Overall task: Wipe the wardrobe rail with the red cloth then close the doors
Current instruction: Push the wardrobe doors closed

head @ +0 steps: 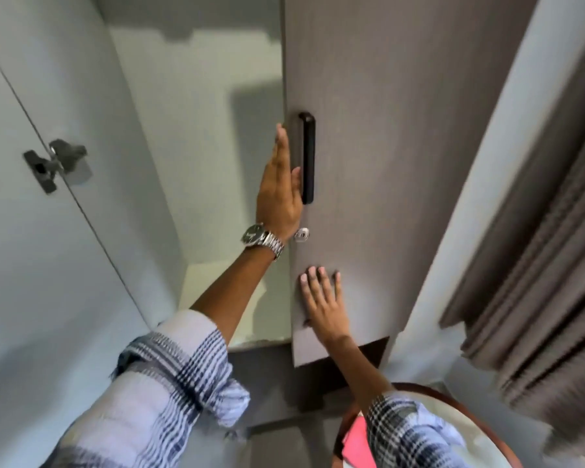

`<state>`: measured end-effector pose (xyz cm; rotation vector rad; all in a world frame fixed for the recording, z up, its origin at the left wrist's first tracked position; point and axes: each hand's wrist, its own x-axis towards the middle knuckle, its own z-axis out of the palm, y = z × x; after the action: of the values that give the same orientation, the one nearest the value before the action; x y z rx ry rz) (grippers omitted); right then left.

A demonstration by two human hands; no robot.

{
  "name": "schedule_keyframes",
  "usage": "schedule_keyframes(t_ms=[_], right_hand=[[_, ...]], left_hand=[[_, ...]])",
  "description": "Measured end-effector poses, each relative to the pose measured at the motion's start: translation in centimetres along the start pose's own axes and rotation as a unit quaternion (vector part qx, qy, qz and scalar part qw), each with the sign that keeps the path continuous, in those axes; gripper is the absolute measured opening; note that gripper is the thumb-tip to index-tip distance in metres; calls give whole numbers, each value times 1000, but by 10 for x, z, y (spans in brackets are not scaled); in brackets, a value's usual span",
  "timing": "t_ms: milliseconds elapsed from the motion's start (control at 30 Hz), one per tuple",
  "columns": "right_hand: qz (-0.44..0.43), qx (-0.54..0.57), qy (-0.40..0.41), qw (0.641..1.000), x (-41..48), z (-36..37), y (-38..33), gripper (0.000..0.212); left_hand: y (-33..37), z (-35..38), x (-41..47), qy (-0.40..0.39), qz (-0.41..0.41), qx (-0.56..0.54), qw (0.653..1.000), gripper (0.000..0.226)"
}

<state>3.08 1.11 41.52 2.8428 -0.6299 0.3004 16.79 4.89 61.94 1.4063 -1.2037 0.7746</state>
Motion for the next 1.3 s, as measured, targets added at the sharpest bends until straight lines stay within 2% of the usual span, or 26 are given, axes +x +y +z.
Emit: schedule_keyframes(t_ms=[133, 233, 333, 433, 533, 667, 700, 767, 867, 967, 1067, 1133, 1200, 1233, 1267, 1300], right_hand=[[18, 6, 15, 1000, 36, 19, 1, 126], [16, 14, 32, 999, 51, 37, 4, 143], [-23, -7, 49, 999, 58, 57, 17, 150], [-8, -2, 34, 999, 53, 48, 11, 140], [54, 20, 15, 998, 40, 20, -17, 115], [50, 23, -41, 998, 14, -9, -18, 127], [44, 15, -42, 998, 4, -14, -17, 126], [47, 34, -36, 998, -16, -20, -24, 119], [40, 148, -19, 988, -52, -25, -76, 108], [-44, 223, -2, 974, -81, -30, -156, 105], [-163, 276, 22, 947, -106, -47, -248, 109], [-236, 321, 24, 917, -123, -64, -307, 112], [-284, 365, 30, 886, -138, -83, -360, 114], [-288, 384, 32, 877, -145, -91, -383, 114], [-276, 404, 28, 872, -152, -100, -403, 112], [-246, 423, 19, 872, -158, -107, -420, 105]], left_hand=[[-28, 12, 15, -3, -16, -4, 1000, 54], [-45, 23, 19, 16, -23, -8, 1000, 51], [-52, 31, 20, 31, -8, -8, 999, 51], [-47, 28, 21, 41, -33, 39, 998, 49], [-30, 9, 19, 18, -78, 84, 993, 49], [6, -33, 6, -52, -109, 183, 976, 50], [14, -49, -3, -56, -110, 190, 974, 49], [26, -88, -28, -11, -102, 182, 978, 47], [42, -165, -80, 65, -85, 211, 972, 43], [55, -241, -120, 100, -62, 275, 954, 41], [69, -311, -141, 141, -31, 364, 920, 43], [81, -356, -148, 185, -31, 441, 878, 47], [87, -396, -151, 255, -81, 506, 820, 52], [90, -412, -150, 288, -135, 507, 801, 54], [94, -424, -150, 304, -199, 486, 795, 57], [96, -433, -151, 298, -256, 447, 804, 59]])
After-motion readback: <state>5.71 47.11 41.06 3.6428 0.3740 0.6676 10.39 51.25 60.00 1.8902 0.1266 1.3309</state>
